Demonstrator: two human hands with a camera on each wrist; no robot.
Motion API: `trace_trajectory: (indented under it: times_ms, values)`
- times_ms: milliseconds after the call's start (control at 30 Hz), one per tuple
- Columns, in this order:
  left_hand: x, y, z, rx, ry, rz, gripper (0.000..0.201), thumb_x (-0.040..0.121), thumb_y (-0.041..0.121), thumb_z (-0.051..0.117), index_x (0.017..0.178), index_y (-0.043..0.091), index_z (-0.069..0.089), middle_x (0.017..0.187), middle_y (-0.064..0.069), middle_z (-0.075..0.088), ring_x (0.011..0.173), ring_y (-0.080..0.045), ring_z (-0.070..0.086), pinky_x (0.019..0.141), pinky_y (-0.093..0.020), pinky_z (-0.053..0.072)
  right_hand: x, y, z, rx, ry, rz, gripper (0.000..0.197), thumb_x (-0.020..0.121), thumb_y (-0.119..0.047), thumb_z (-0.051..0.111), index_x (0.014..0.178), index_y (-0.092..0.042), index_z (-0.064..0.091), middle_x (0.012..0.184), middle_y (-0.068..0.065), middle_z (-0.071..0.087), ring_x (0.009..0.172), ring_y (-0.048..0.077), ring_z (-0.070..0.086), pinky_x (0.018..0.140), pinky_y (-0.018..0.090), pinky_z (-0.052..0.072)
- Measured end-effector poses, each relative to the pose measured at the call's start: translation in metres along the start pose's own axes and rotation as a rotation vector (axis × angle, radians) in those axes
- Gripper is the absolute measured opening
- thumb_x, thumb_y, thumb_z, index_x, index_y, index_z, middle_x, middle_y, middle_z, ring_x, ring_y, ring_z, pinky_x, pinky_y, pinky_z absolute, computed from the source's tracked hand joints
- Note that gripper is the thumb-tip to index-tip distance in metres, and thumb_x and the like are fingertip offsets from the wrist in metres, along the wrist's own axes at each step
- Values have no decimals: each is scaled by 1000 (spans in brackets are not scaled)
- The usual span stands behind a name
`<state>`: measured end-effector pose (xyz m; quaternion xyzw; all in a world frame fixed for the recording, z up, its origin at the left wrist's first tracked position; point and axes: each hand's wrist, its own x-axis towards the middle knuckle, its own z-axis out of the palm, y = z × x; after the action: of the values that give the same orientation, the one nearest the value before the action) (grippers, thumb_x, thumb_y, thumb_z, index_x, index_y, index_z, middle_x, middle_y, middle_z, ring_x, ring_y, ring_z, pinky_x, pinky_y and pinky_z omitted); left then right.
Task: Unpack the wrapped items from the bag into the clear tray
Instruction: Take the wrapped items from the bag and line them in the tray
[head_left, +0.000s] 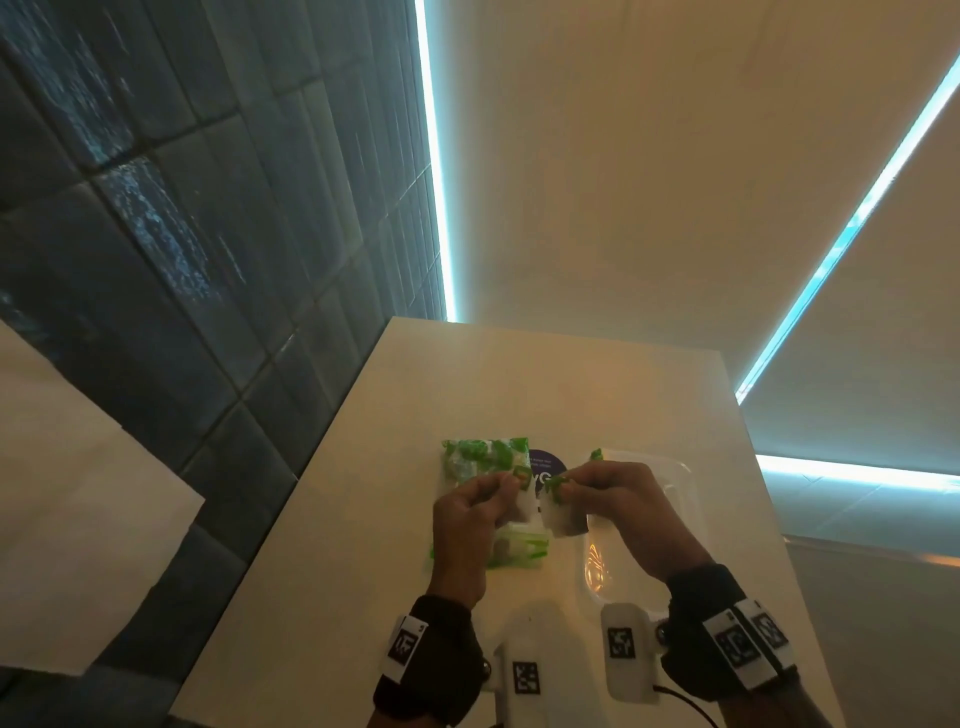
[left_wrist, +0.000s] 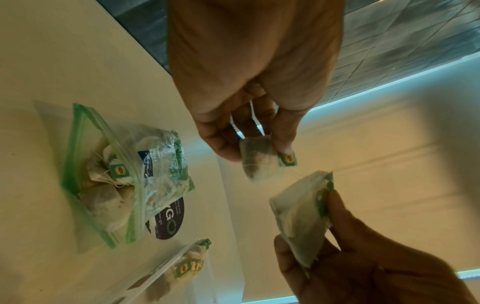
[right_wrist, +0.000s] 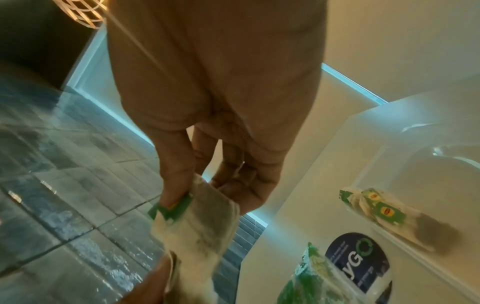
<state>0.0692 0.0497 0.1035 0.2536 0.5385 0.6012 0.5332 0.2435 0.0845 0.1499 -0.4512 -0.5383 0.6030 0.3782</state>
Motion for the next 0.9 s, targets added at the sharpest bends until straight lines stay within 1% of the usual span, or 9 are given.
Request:
trace_trajectory:
  times_ms: [100,167,267,333,367,500,667,767,900]
  values:
    - [0,3,0,1,20,10,11,82,8,73,92,8,77,84,-8,75,66,-8,67,56,-19,51,-1,-2,1,137,-22,86,19,86,1,61,98,13,68,93,22,69,84,28,65,78,36,55]
    - [-1,2,1,23,17,-1,13,82,6,72,93,10,76,85,-7,74,64,-7,63,52,-18,48,-1,-1,7,185,-14,111,21,87,1,59,102,13,67,96,20,69,87,27,65,80,36,55]
    - [-1,-2,2,61,17,-20,17,83,4,70,92,16,77,91,-10,74,78,-21,64,64,-32,53,3,4,19,172,49,125,21,86,2,62,102,15,64,96,22,68,85,27,65,75,35,57]
    - [-2,-1,4,61,7,-32,17,84,4,68,92,16,77,93,-10,75,86,-29,66,77,-45,56,5,9,25,161,103,135,21,85,2,64,101,16,63,98,28,66,84,29,64,74,37,57]
    - [-3,0,4,53,-2,-36,16,85,5,68,92,15,77,94,-10,75,88,-30,67,80,-47,57,6,12,27,161,120,141,21,84,2,65,100,16,63,100,30,66,84,30,65,76,40,58]
    - [-6,4,3,2,-37,-48,17,85,2,66,90,13,77,93,-11,75,84,-25,69,74,-39,58,7,19,35,179,149,152,18,84,-1,66,97,12,66,97,26,69,87,31,66,82,46,57]
    - [-8,2,2,-23,-61,-93,17,84,-2,64,92,7,76,91,-12,75,80,-23,70,69,-32,57,7,27,38,171,239,107,9,82,0,68,88,6,69,83,18,70,80,30,66,79,49,56]
    - [-7,1,-1,-15,-96,-129,17,85,1,65,93,10,77,93,-10,75,81,-21,70,69,-31,55,7,30,38,167,276,76,4,80,2,69,84,4,70,79,15,70,76,27,66,75,45,57]
    - [-6,2,-4,93,-123,-100,10,85,17,70,90,15,78,88,-5,76,78,-15,66,68,-30,50,7,35,37,159,309,31,13,78,2,73,90,4,68,81,14,70,76,23,68,66,30,58]
